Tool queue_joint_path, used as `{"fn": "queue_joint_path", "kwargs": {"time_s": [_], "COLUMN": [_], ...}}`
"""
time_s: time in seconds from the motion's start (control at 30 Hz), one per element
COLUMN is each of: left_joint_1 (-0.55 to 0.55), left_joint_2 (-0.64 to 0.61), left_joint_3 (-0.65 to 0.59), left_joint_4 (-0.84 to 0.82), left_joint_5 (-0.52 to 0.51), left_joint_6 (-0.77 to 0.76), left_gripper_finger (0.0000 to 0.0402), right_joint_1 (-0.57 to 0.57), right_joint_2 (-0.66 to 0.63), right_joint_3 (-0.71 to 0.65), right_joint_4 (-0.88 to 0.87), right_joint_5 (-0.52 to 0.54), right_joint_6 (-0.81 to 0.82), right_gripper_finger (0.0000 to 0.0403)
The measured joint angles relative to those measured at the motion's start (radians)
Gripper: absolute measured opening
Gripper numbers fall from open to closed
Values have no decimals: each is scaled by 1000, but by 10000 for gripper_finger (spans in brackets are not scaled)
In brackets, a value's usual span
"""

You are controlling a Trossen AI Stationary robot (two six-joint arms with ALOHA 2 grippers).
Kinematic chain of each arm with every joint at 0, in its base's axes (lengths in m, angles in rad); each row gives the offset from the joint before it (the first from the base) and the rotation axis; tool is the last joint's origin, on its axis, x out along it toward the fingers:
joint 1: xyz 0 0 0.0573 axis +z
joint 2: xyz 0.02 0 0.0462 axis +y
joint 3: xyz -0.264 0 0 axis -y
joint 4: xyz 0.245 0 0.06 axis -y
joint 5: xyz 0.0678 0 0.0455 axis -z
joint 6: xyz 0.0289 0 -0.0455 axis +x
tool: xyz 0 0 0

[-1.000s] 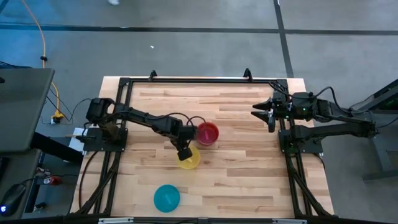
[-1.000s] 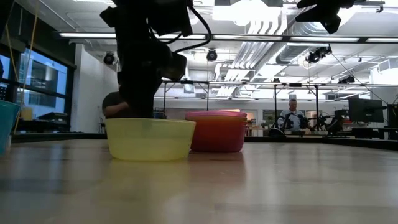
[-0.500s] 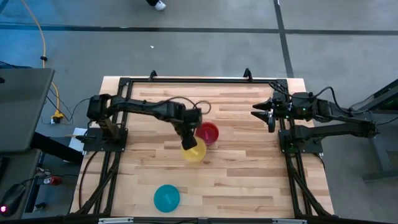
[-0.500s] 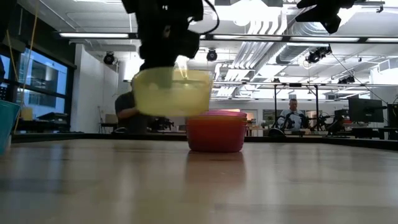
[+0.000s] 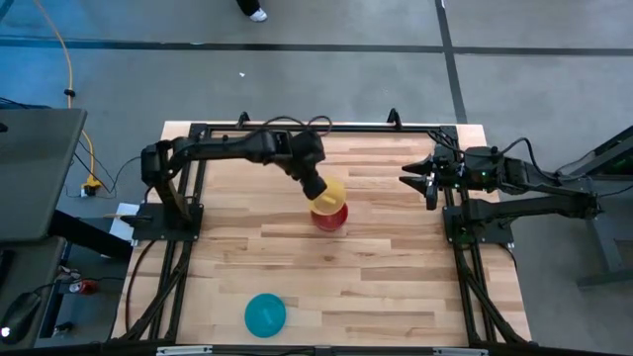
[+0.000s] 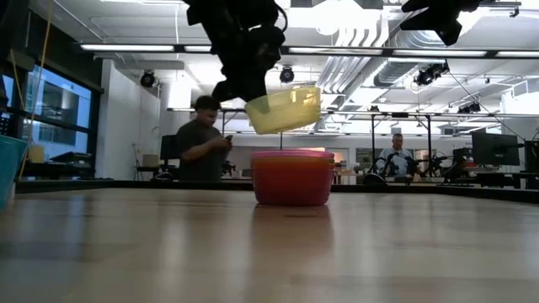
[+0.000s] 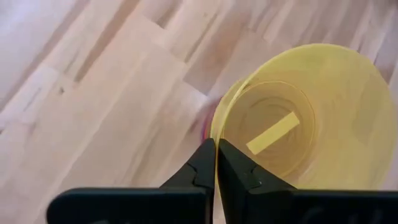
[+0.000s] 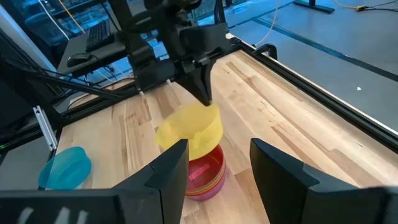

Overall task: Nest bowls inside each other
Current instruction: Stack the yellow bowl on the red bowl

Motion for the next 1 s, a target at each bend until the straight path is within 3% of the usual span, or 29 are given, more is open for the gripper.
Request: {"fn": "queue_joint_path", "kwargs": {"time_s": [0.53, 1.0], "left_joint_1": [-37, -37], "left_joint_2": [152, 166], "left_joint_3": [0, 0], "left_joint_4": [50, 56], "left_joint_5": [45, 50], "left_joint_6": [-17, -16], "left_gripper_finger": [0, 9], "right_joint_1": [0, 0], "right_joint_2": [0, 0], "right_joint_3": [0, 0], "right_joint_4": [-4, -5], "right_joint_5": [16, 16], "right_joint_6": [6, 5], "right_gripper_finger": [165, 165]}}
